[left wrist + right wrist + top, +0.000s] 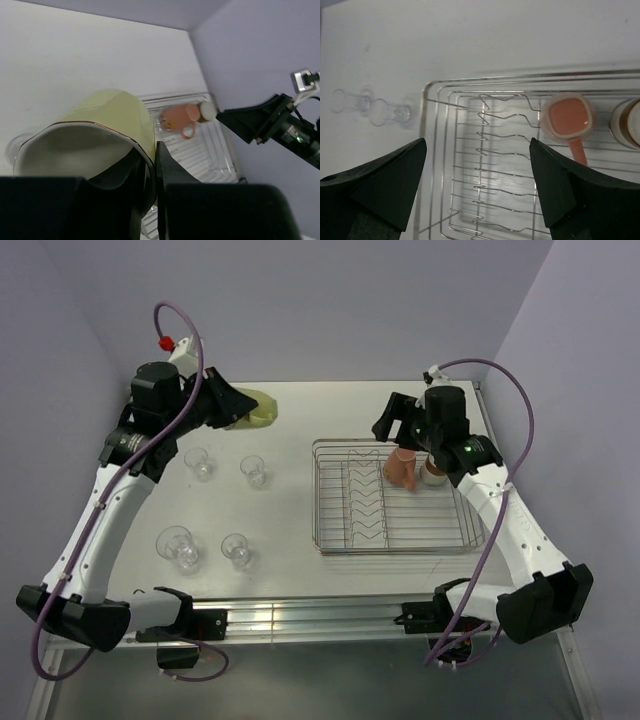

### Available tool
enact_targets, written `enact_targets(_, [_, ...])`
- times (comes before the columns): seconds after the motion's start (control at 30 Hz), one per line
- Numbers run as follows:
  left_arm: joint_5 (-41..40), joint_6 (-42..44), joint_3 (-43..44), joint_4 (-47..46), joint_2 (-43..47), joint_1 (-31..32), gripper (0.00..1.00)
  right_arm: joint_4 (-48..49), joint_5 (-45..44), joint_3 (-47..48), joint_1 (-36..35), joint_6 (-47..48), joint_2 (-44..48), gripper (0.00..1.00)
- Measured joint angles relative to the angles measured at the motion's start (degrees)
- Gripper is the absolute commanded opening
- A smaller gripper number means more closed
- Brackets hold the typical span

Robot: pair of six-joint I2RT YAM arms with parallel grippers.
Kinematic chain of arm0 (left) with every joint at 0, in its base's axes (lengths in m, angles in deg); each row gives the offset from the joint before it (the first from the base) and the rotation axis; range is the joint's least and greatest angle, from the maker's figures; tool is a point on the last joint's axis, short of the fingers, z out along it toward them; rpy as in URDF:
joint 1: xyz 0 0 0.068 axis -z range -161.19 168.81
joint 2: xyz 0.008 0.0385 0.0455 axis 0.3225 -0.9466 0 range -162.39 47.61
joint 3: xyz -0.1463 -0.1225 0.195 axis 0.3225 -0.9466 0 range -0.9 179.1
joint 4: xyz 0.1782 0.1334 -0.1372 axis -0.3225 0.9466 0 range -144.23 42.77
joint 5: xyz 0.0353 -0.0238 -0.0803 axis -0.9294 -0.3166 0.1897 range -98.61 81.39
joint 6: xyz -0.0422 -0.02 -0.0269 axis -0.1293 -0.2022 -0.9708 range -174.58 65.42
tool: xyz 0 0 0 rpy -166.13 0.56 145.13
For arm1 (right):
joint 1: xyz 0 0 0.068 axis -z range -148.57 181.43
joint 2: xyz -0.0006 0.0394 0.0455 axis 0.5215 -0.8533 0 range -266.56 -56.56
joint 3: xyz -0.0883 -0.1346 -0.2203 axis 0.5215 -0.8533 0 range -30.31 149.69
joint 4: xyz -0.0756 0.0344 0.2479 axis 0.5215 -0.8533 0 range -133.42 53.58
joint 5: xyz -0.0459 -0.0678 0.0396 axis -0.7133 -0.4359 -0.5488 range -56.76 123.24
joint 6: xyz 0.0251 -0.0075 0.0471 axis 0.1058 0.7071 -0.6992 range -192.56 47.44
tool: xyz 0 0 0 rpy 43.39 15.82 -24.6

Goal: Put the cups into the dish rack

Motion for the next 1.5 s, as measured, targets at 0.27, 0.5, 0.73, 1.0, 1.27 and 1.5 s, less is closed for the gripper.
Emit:
enact_targets(0.27, [26.3,-8.3,-7.4,-24.0,-6.5,-0.3,0.00,7.2,11.6,1.0,0.7,-3.2,7.0,0.98])
enact_targets(0.5, [41.9,-26.3,-18.0,-56.4,-10.8,-0.3,0.00,19.2,26.5,-0.7,3.6,-10.7,8.3,0.99])
enact_targets(0.73, [47.4,-37.2,-23.3,-81.3,-12.3,-0.2,0.00,30.1,36.7,-6.2,3.9,-20.7,6.3,1.00])
enact_targets(1.0, [47.7,-41.5,-24.2,-94.7,-15.5,1.6,0.00,40.0,40.5,-10.3,3.3,-29.0,5.6,1.00])
enact_targets(1.27, [46.5,-41.4,-26.0,-96.9,-15.8,2.4,0.00,46.5,40.8,-12.6,0.8,-34.6,4.7,1.00])
enact_targets(1.5, [45.4,-41.3,-26.0,-98.3,-15.8,2.5,0.00,47.5,40.2,-12.6,-1.9,-35.8,3.7,1.00])
